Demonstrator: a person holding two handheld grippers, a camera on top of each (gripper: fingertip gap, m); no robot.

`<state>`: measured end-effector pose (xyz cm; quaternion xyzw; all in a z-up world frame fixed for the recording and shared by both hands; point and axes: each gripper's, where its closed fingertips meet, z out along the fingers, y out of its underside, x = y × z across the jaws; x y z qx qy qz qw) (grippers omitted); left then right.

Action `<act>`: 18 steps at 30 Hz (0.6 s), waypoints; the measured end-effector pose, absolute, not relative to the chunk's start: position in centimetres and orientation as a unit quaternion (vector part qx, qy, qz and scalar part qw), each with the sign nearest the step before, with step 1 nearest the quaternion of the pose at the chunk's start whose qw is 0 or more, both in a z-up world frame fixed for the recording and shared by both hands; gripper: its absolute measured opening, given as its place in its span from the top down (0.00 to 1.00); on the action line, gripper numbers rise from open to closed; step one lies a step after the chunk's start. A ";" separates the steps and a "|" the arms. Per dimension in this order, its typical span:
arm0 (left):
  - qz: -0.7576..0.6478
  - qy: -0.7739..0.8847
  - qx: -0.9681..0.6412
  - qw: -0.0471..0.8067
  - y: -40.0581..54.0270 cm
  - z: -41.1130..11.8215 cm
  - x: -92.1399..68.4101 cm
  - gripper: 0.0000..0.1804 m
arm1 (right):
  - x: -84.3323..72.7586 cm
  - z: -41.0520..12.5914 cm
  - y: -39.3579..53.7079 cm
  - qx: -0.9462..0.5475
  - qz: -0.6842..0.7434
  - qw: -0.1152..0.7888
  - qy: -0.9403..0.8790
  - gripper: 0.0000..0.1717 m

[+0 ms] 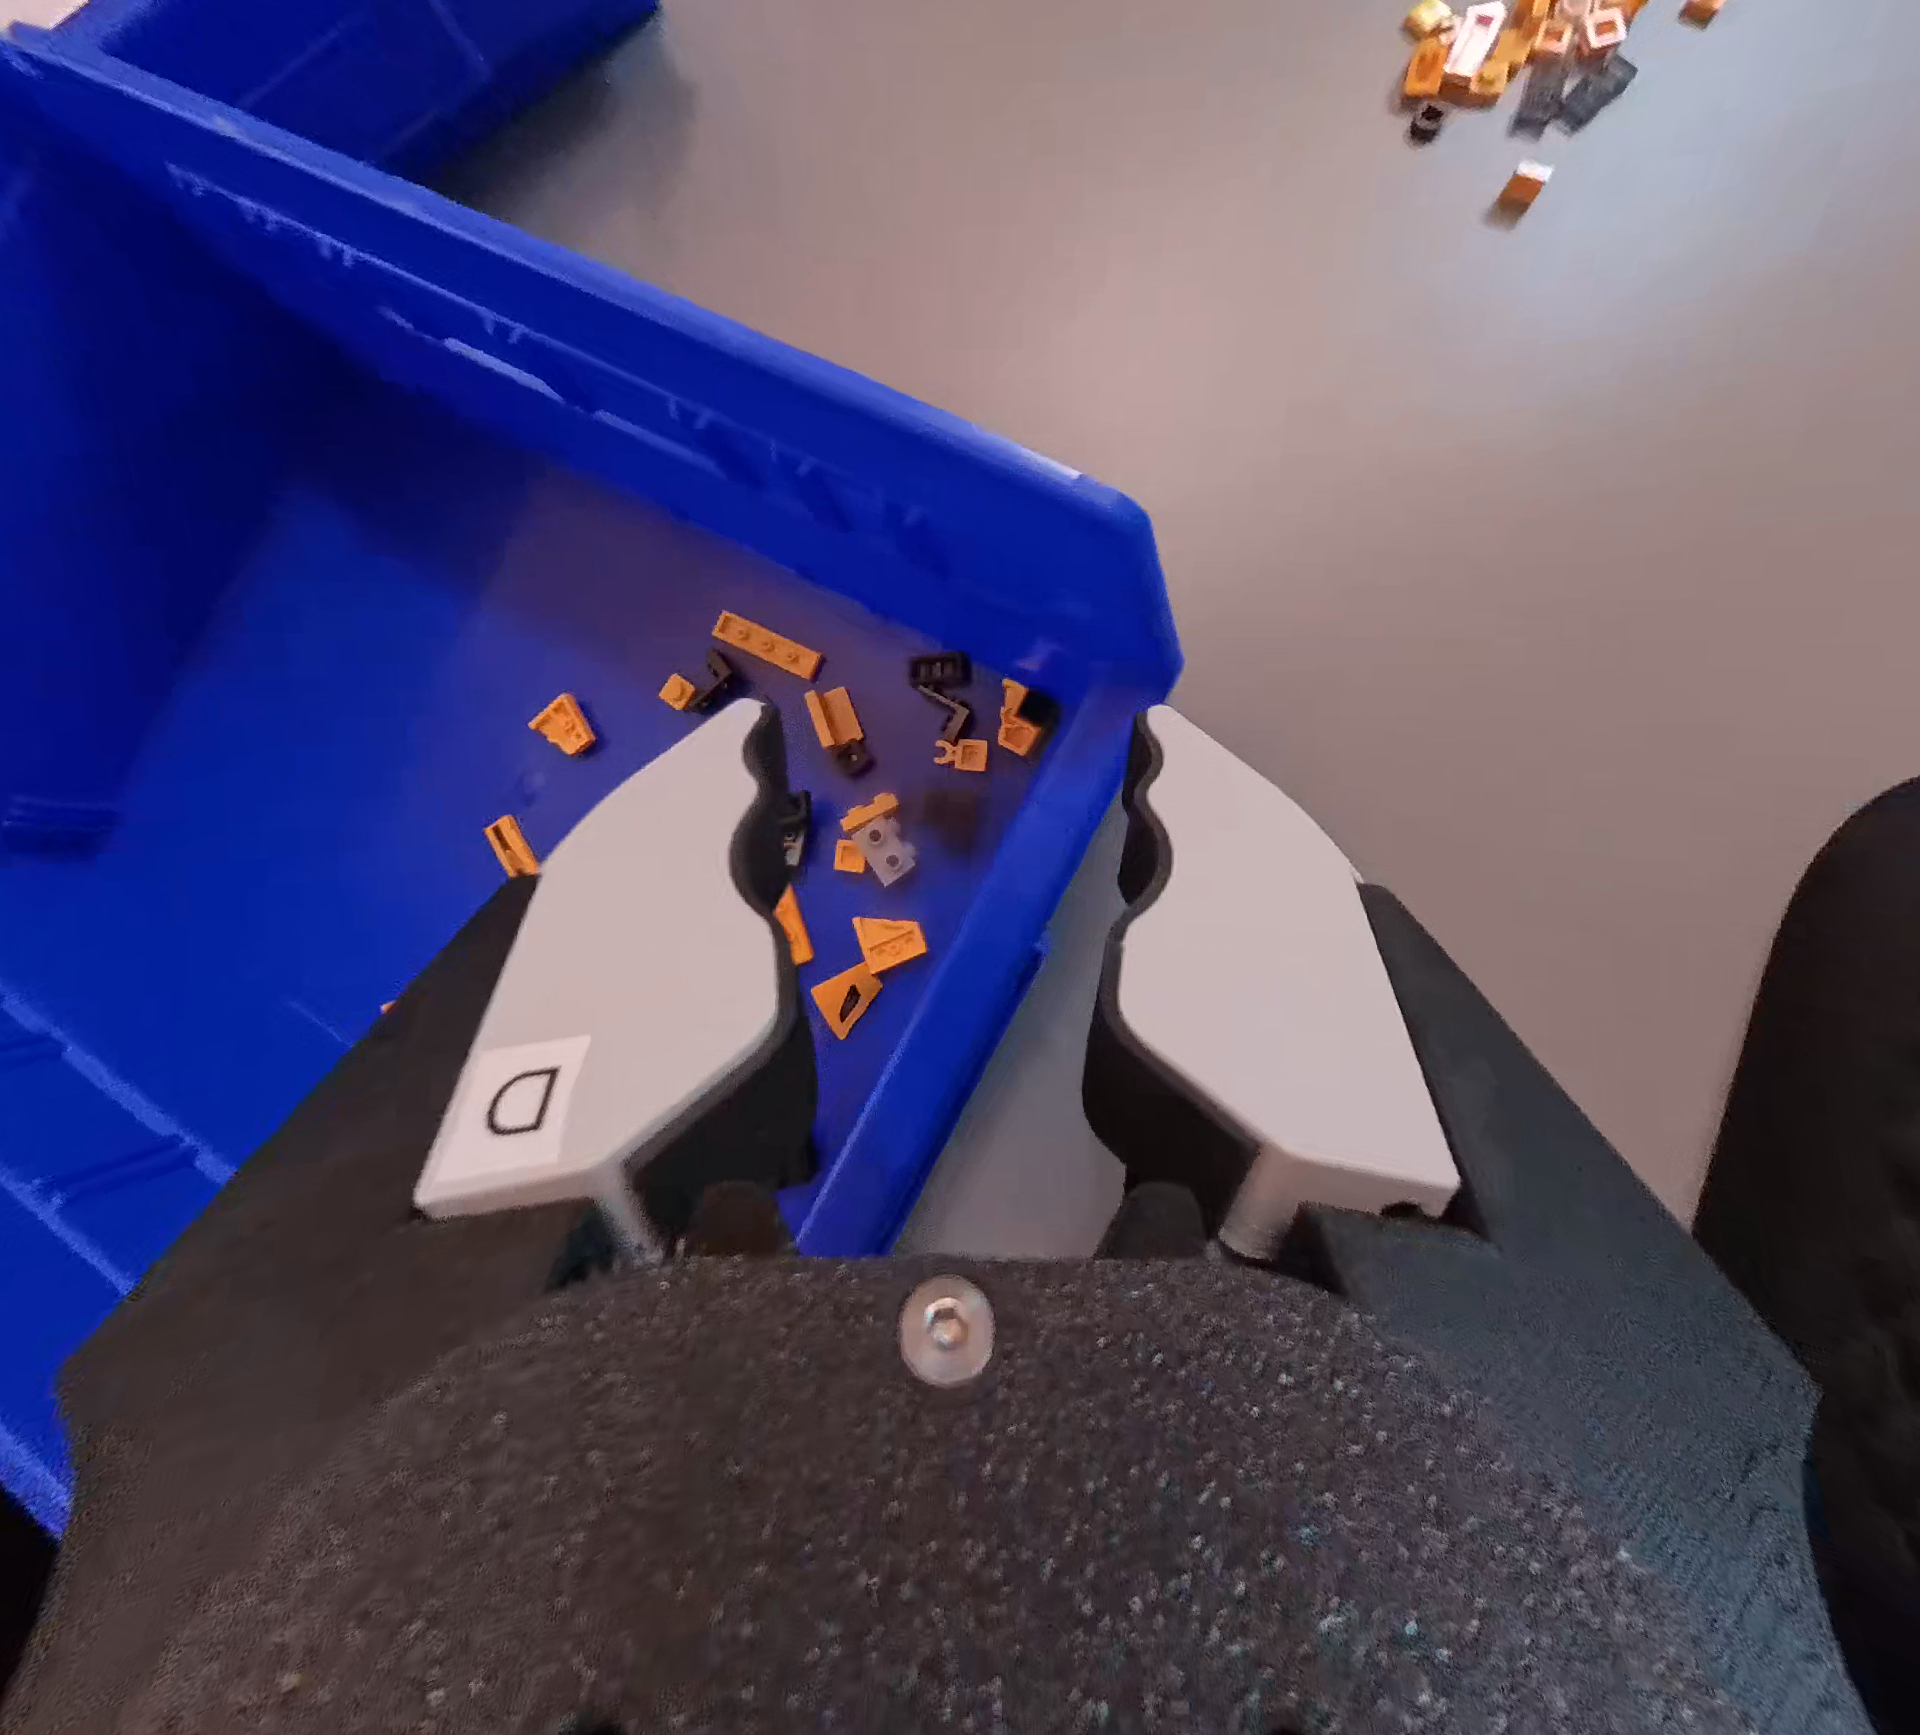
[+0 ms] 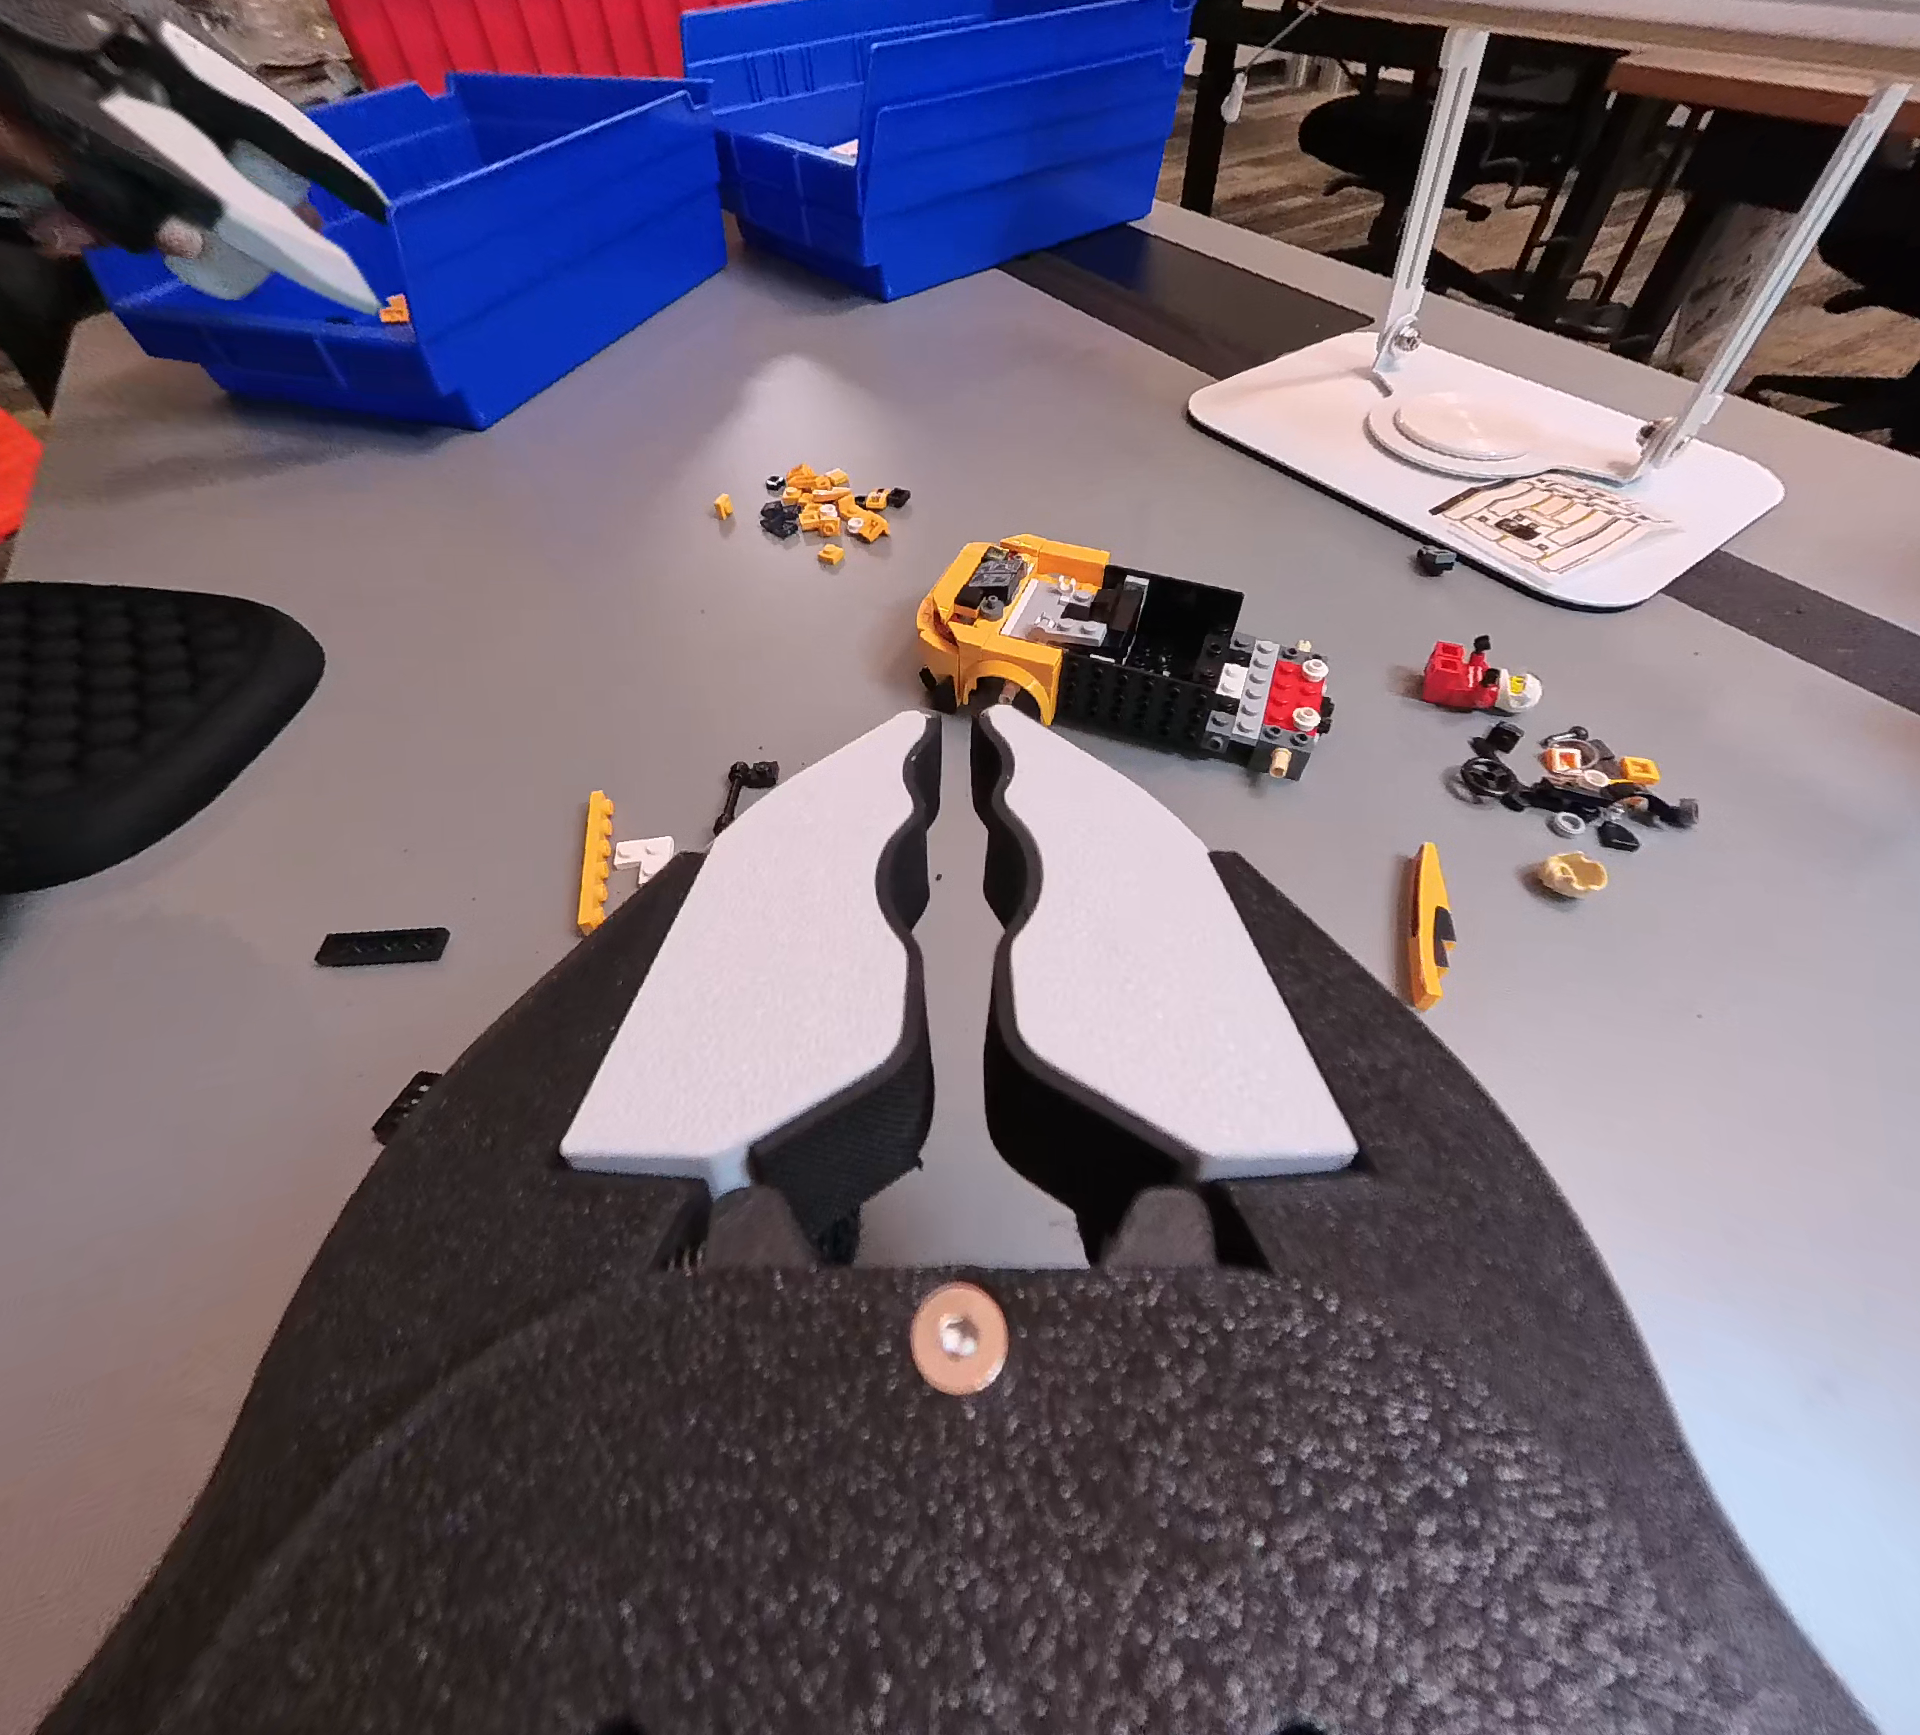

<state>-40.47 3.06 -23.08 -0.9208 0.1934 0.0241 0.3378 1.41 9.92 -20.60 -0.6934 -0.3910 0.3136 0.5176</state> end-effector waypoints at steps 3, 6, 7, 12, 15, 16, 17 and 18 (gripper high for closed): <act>-0.003 0.233 -0.924 0.304 2.5 -24.3 -38.8 0.72 | 1.4 -20.6 9.9 -0.693 0.312 0.519 -0.393 0.97; 0.005 0.274 -0.925 0.262 2.6 -26.3 -37.5 0.87 | 1.3 -20.7 9.8 -0.694 0.313 0.515 -0.394 0.97; 0.019 0.279 -0.922 0.269 3.2 -26.3 -37.3 0.88 | 1.3 -20.8 9.8 -0.695 0.313 0.513 -0.394 0.97; 0.001 0.328 -0.899 0.290 5.3 -26.2 -32.7 0.89 | 1.3 -21.0 9.9 -0.697 0.313 0.511 -0.394 0.97; -0.003 0.359 -0.886 0.294 6.4 -26.2 -29.7 0.90 | 1.5 -21.1 10.0 -0.699 0.313 0.510 -0.391 0.97; -0.004 0.367 -0.882 0.296 6.9 -26.2 -28.8 0.89 | 1.5 -21.1 10.0 -0.700 0.313 0.510 -0.390 0.97; -0.006 0.374 -0.879 0.297 7.3 -26.2 -28.2 0.89 | 1.5 -21.1 10.0 -0.700 0.313 0.510 -0.390 0.97; -0.006 0.375 -0.879 0.294 7.6 -26.2 -27.7 0.89 | 1.5 -21.1 10.0 -0.700 0.312 0.510 -0.391 0.97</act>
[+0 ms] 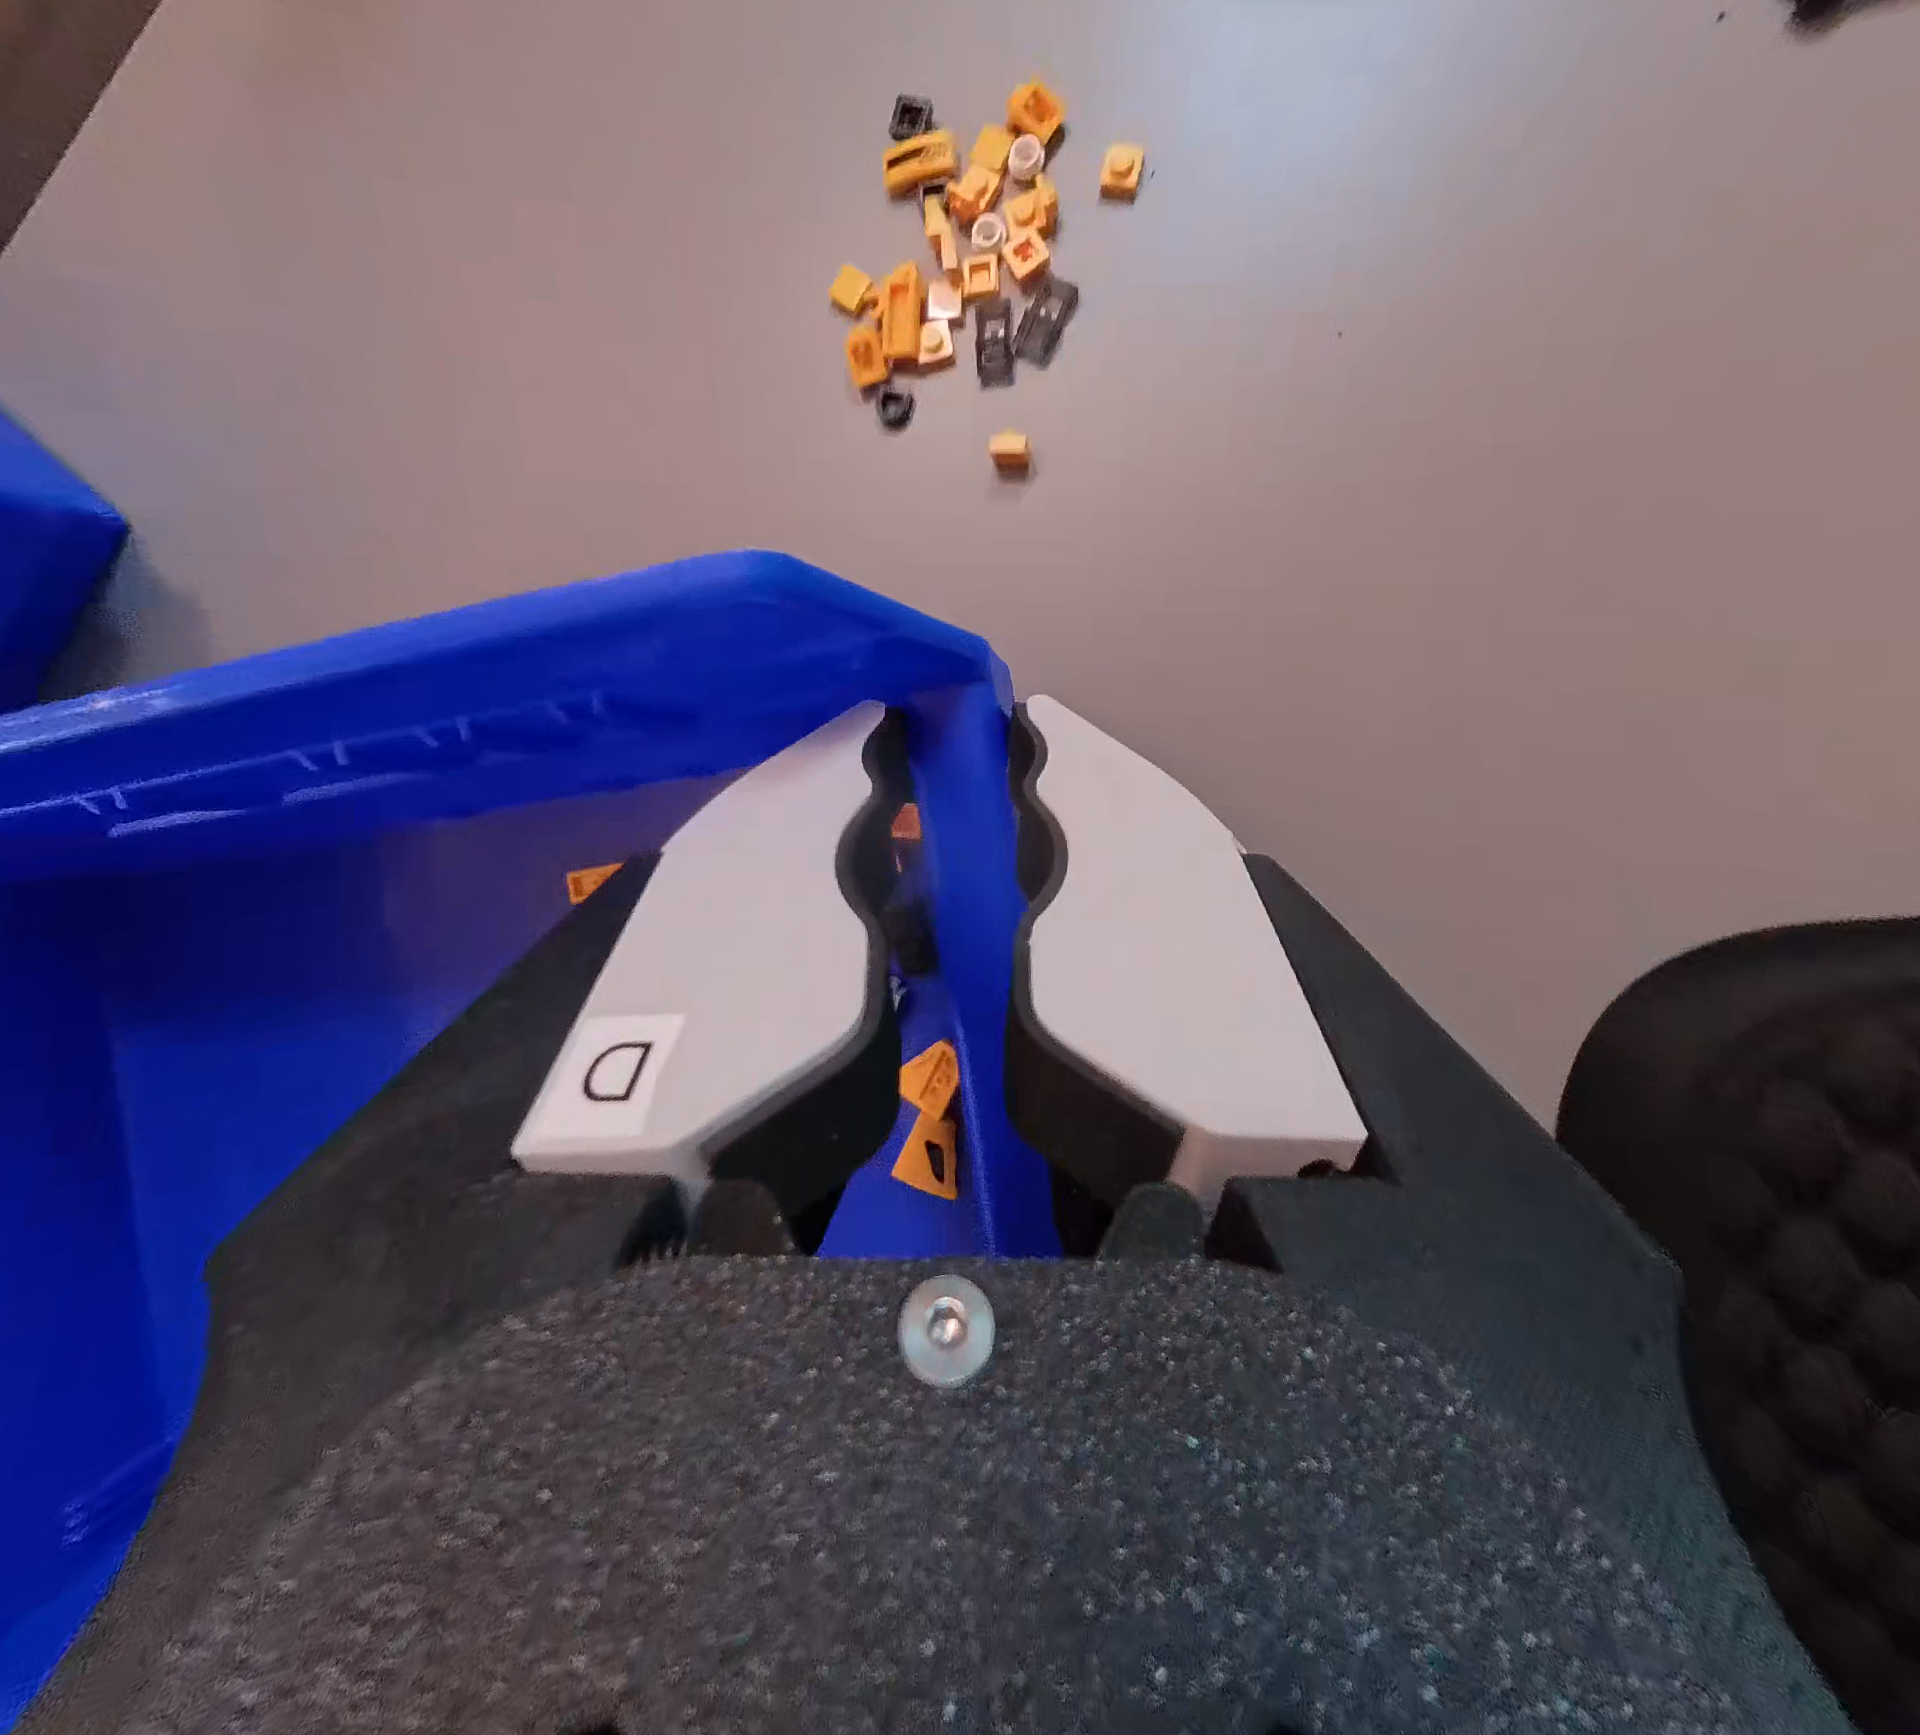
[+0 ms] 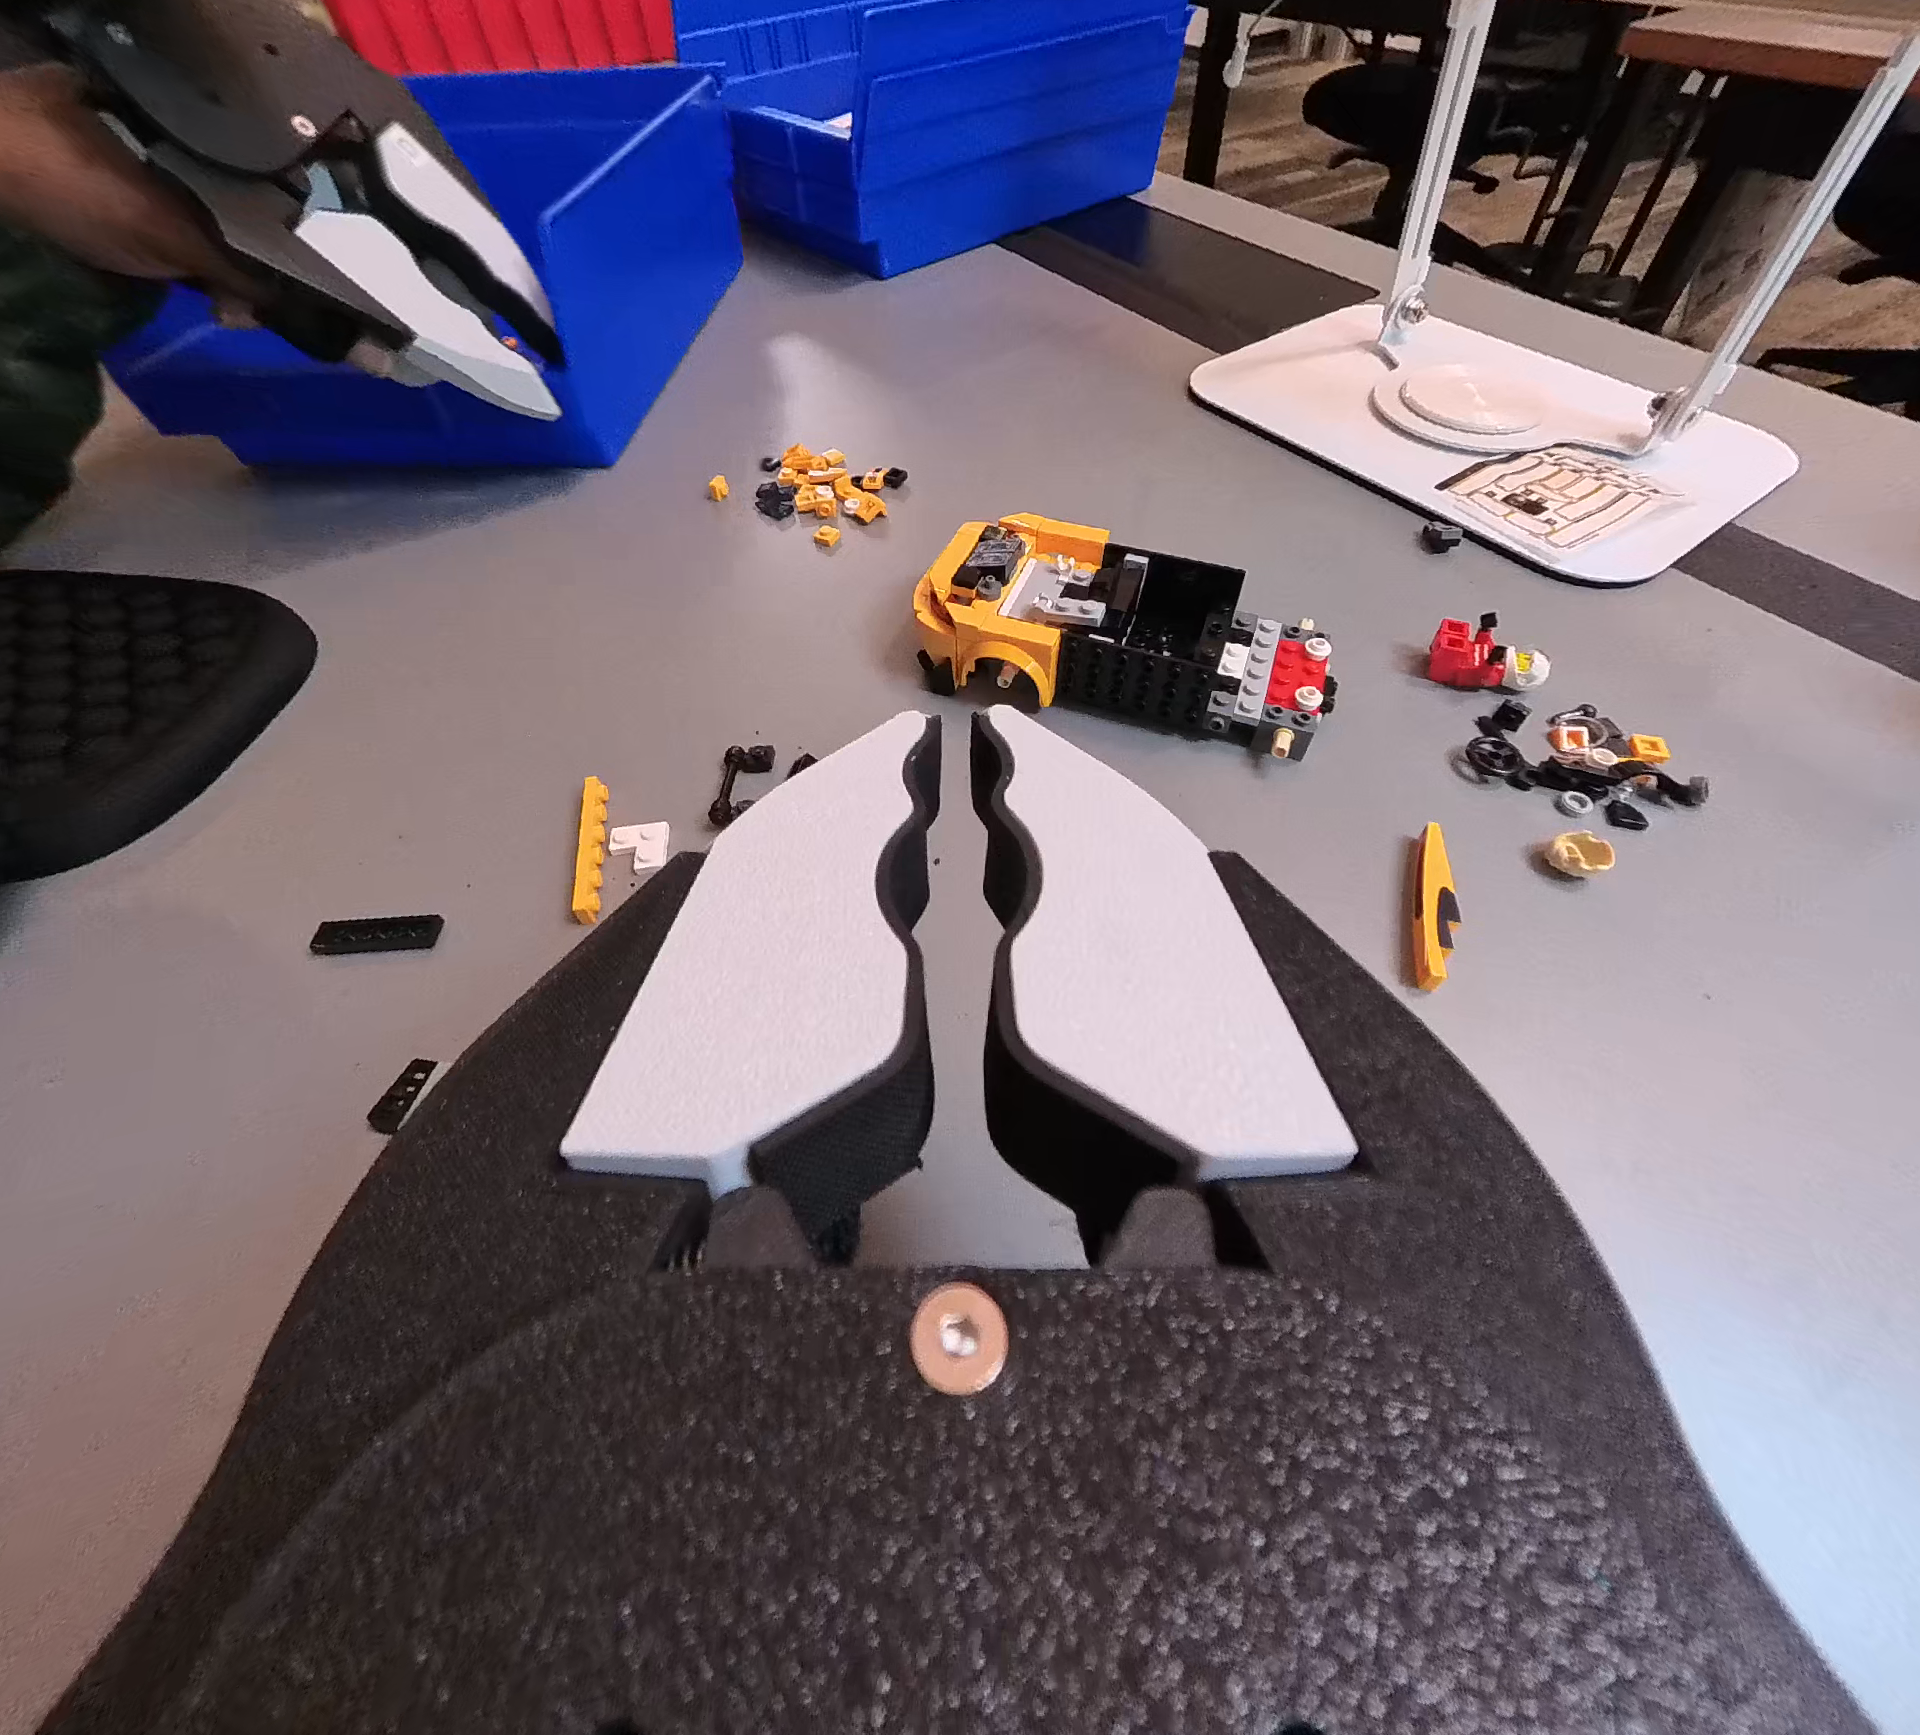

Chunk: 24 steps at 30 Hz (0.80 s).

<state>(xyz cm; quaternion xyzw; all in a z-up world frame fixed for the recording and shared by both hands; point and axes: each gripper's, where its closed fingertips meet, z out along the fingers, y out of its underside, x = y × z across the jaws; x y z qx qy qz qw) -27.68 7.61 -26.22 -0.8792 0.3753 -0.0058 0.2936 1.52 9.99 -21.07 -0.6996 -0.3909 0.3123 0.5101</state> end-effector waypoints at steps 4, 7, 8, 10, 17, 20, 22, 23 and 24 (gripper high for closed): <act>-0.006 0.401 -0.866 0.298 8.3 -26.2 -26.5 0.89 | 1.5 -21.0 9.9 -0.698 0.308 0.512 -0.394 0.97; -0.016 0.400 -0.865 0.303 8.2 -26.2 -26.1 0.89 | 1.5 -21.1 9.9 -0.699 0.309 0.510 -0.394 0.97; -0.014 0.399 -0.865 0.304 8.2 -26.2 -26.1 0.88 | 1.5 -21.2 9.9 -0.699 0.309 0.509 -0.394 0.97; -0.004 0.404 -0.860 0.312 8.1 -26.1 -26.1 0.89 | 1.4 -21.3 9.9 -0.700 0.309 0.508 -0.396 0.97; -0.032 0.385 -0.826 0.411 6.6 -21.1 -24.1 0.92 | 1.4 -21.2 10.0 -0.699 0.313 0.508 -0.393 0.97; -0.079 0.395 -0.814 0.419 6.3 -21.0 -21.1 0.92 | 1.2 -21.5 9.9 -0.701 0.317 0.502 -0.396 0.97; -0.064 0.388 -0.827 0.402 7.6 -22.5 -20.4 0.92 | 1.0 -21.5 9.8 -0.699 0.314 0.501 -0.401 0.97; -0.062 0.383 -0.837 0.386 8.2 -23.6 -20.1 0.92 | 1.0 -21.5 9.7 -0.698 0.312 0.502 -0.403 0.97; -0.072 0.380 -0.847 0.365 8.6 -24.8 -19.4 0.92 | 1.1 -21.4 9.7 -0.698 0.311 0.504 -0.404 0.97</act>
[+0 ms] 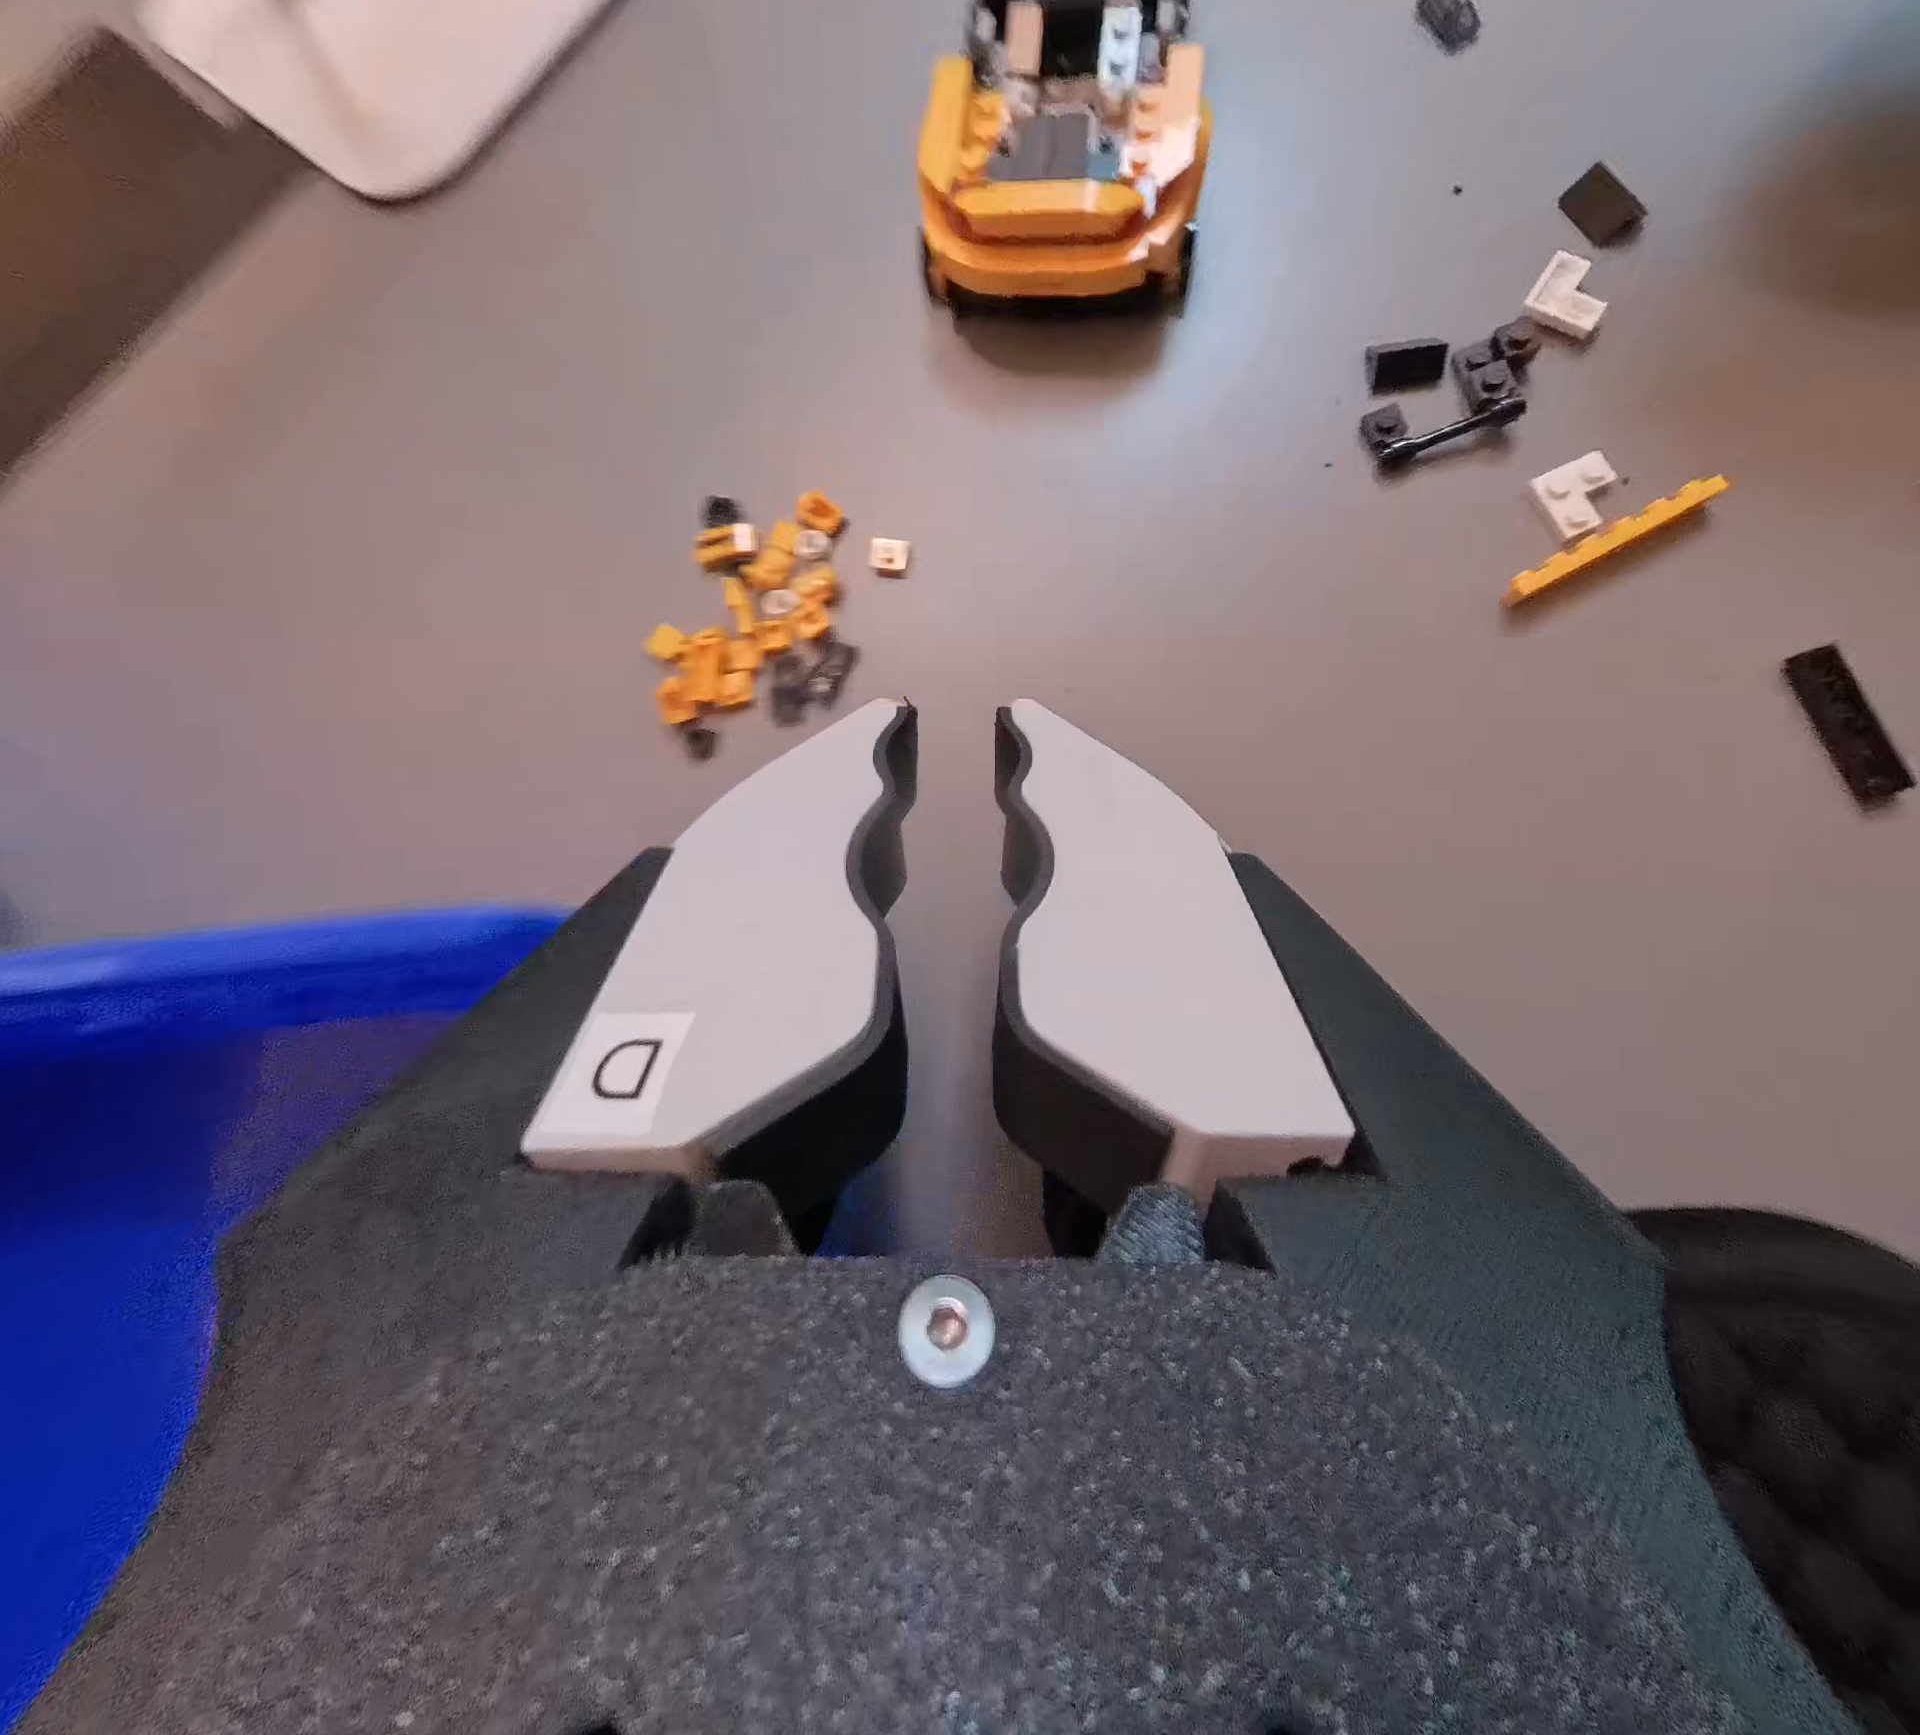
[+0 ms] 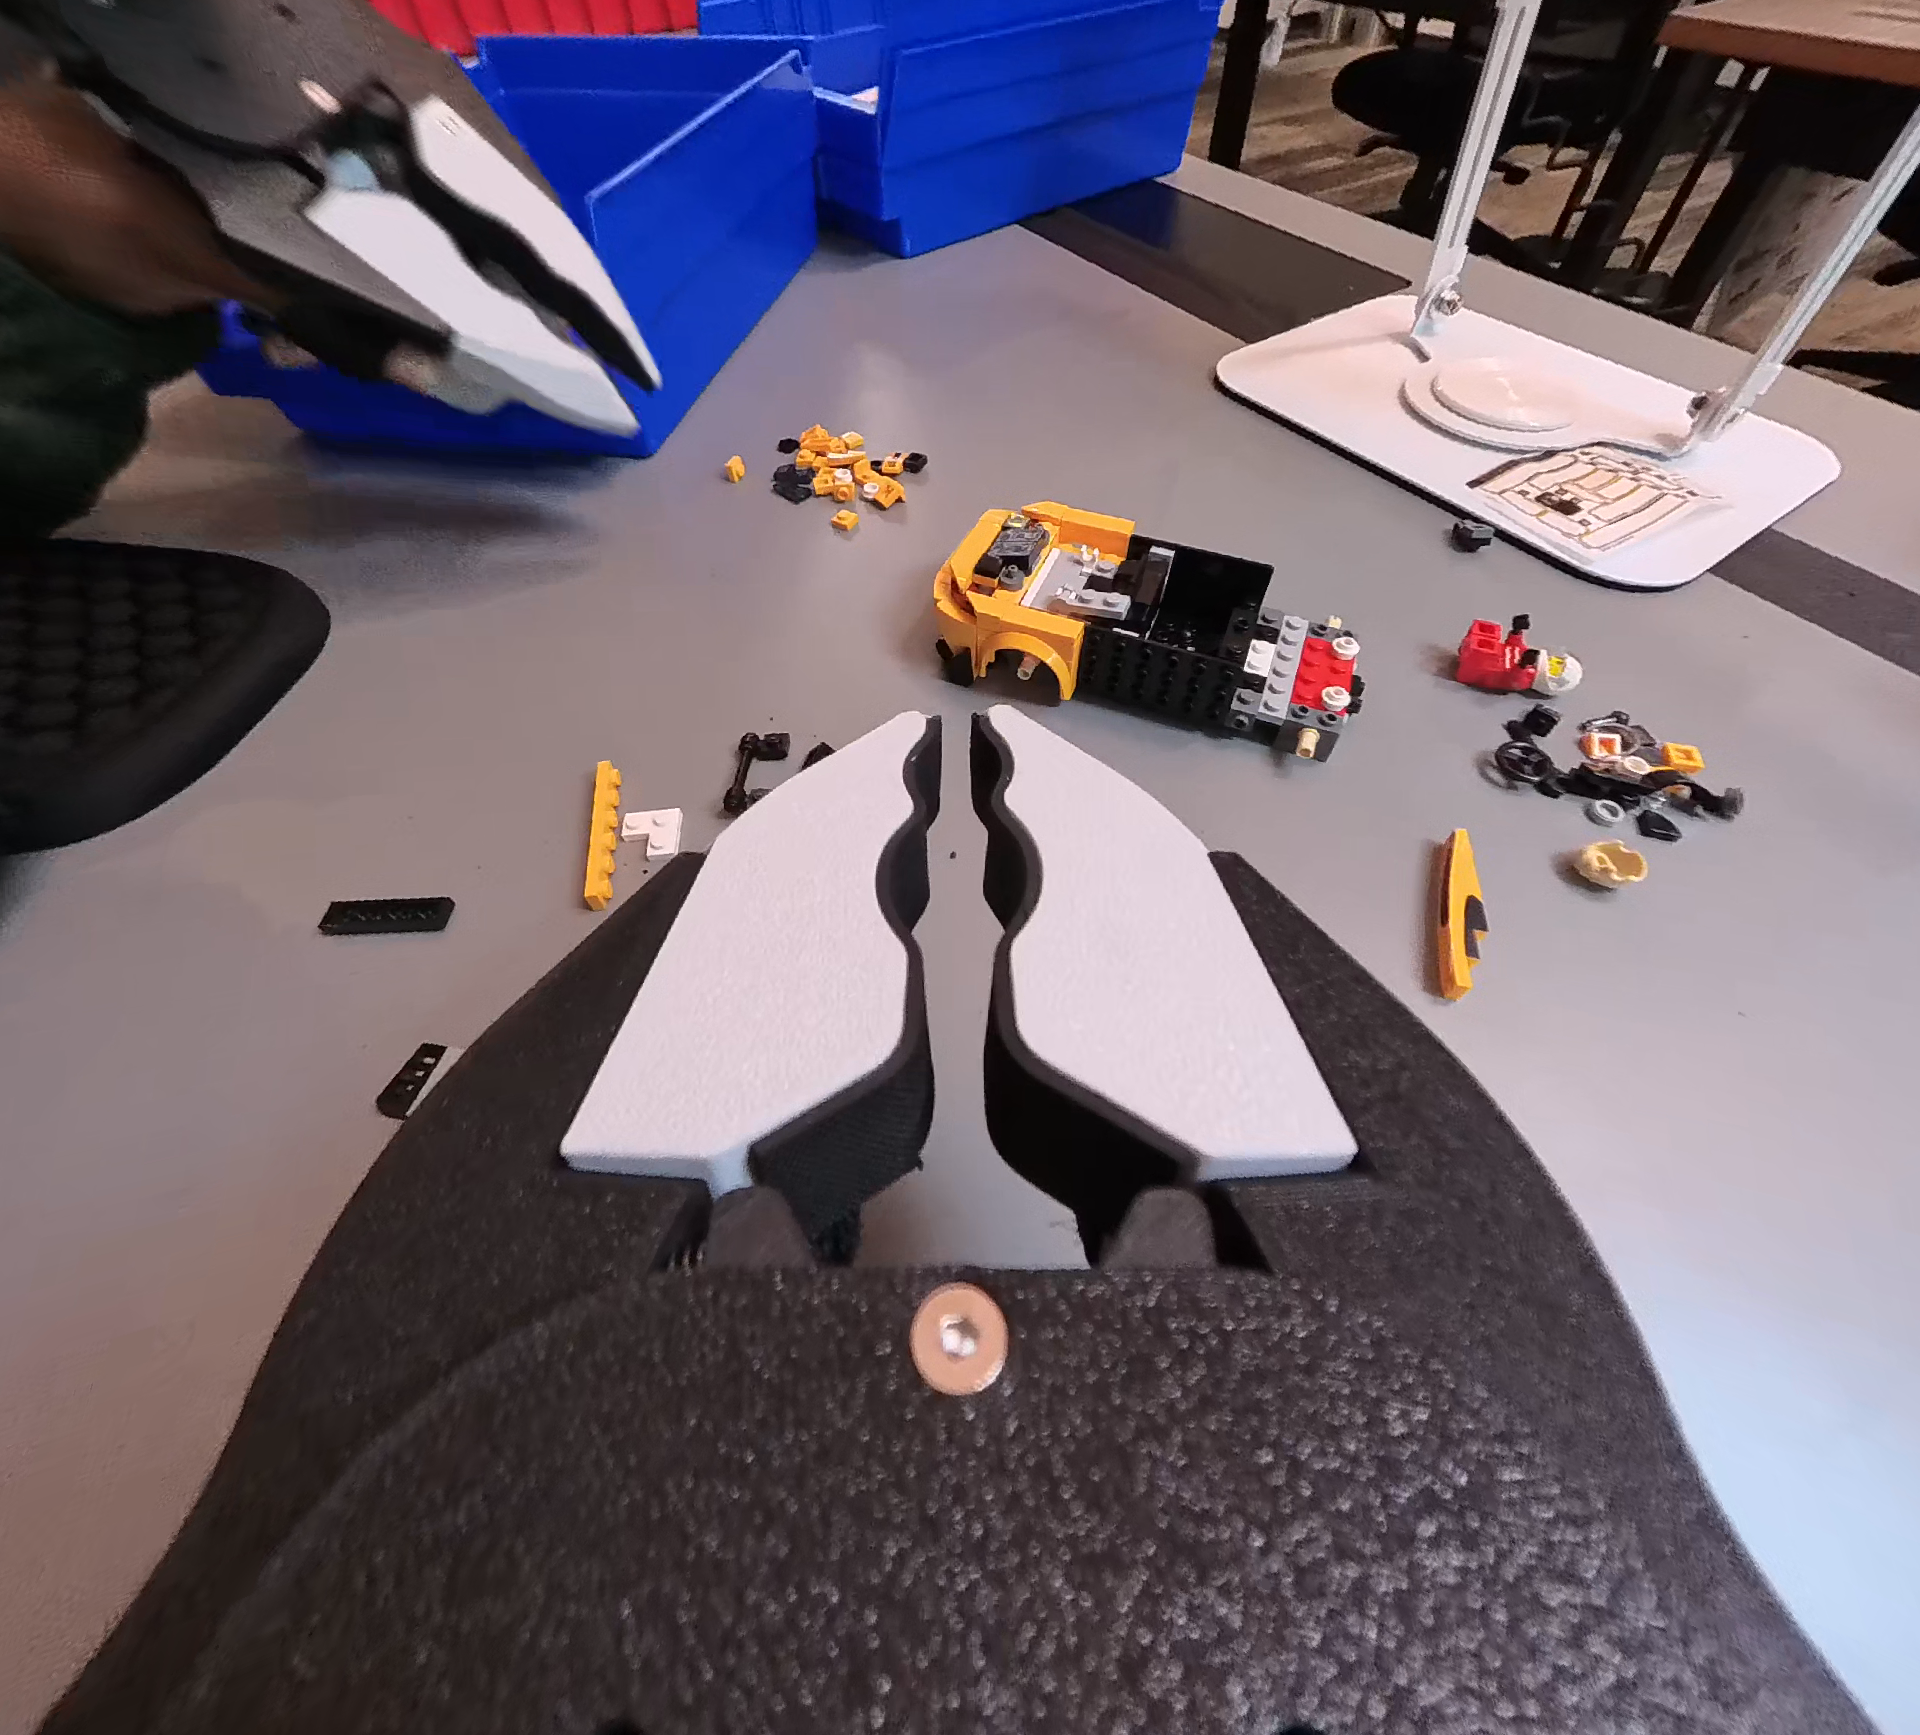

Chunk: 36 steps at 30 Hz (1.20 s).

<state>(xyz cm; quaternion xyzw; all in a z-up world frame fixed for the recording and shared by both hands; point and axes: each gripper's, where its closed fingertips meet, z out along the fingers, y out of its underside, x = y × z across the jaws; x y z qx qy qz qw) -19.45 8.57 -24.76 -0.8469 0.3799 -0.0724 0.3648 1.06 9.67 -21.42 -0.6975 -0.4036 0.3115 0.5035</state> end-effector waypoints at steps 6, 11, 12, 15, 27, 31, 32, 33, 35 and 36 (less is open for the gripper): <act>-0.031 0.382 -0.878 0.288 9.3 -28.6 -19.8 1.00 | 1.5 -20.9 9.4 -0.692 0.311 0.512 -0.403 0.97; 0.032 0.336 -0.894 0.294 9.7 -27.7 -23.4 0.99 | 1.4 -20.6 9.3 -0.688 0.322 0.511 -0.402 0.97; 0.042 0.333 -0.894 0.297 9.9 -27.6 -23.7 0.97 | 1.4 -20.6 9.2 -0.688 0.323 0.510 -0.403 0.97; 0.046 0.356 -0.883 0.302 10.3 -27.5 -22.2 0.94 | 1.2 -20.8 9.1 -0.688 0.324 0.505 -0.408 0.97; 0.032 0.366 -0.912 0.182 13.2 -29.6 -20.8 0.80 | 1.7 -20.1 9.0 -0.682 0.329 0.514 -0.404 0.97; -0.034 0.348 -0.928 0.129 12.8 -29.9 -20.7 0.86 | 1.8 -20.1 9.0 -0.684 0.343 0.507 -0.397 0.97; -0.045 0.346 -0.930 0.119 12.7 -30.0 -20.7 0.86 | 1.8 -20.2 9.0 -0.684 0.346 0.505 -0.397 0.97; -0.048 0.350 -0.929 0.114 12.7 -30.0 -20.8 0.87 | 1.9 -20.3 9.0 -0.685 0.347 0.503 -0.397 0.97; -0.043 0.351 -0.929 0.110 13.0 -30.0 -21.1 0.92 | 1.9 -20.4 9.0 -0.685 0.348 0.501 -0.397 0.97; -0.048 0.352 -0.929 0.109 13.1 -30.0 -21.2 0.94 | 1.8 -20.4 9.0 -0.686 0.349 0.500 -0.398 0.97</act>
